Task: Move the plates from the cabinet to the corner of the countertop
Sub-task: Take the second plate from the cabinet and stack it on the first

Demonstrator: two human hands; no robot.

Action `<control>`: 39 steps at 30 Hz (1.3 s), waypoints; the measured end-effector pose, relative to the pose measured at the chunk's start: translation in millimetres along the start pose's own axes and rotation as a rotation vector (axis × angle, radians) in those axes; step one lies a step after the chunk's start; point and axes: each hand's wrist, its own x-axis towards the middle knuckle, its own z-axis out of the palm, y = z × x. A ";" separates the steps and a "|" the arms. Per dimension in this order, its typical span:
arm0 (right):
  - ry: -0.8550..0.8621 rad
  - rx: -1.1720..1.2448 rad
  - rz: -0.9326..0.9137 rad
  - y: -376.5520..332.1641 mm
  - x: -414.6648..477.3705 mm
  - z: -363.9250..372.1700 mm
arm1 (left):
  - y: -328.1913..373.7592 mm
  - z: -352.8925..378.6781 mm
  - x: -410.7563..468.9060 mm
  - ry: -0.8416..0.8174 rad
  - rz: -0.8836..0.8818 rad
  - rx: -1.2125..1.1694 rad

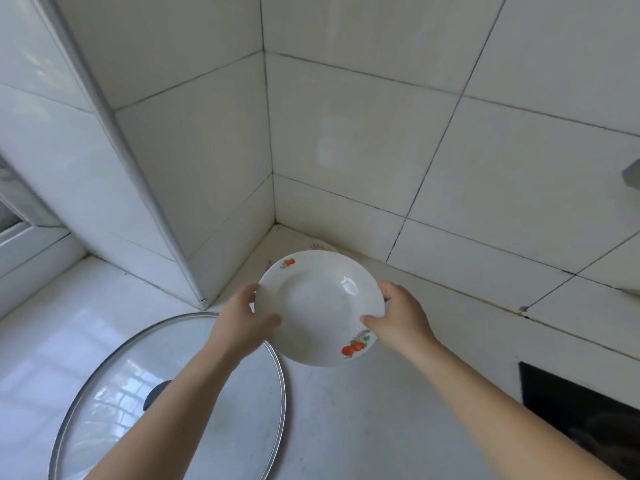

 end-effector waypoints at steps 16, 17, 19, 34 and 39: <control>-0.061 -0.066 0.119 16.2 124.5 64.6 | -31.2 8.4 131.7 0.015 0.007 0.159; -0.064 -0.074 0.118 17.2 129.7 68.0 | -34.0 8.4 136.6 0.016 0.002 0.156; -0.065 -0.081 0.112 18.6 138.3 73.9 | -40.4 9.2 145.3 0.024 0.000 0.157; -0.046 -0.069 0.084 27.1 158.9 94.0 | -66.4 21.5 168.2 0.100 0.011 0.134; -0.040 -0.085 0.075 28.1 158.6 91.5 | -70.1 27.8 169.2 0.108 0.048 0.174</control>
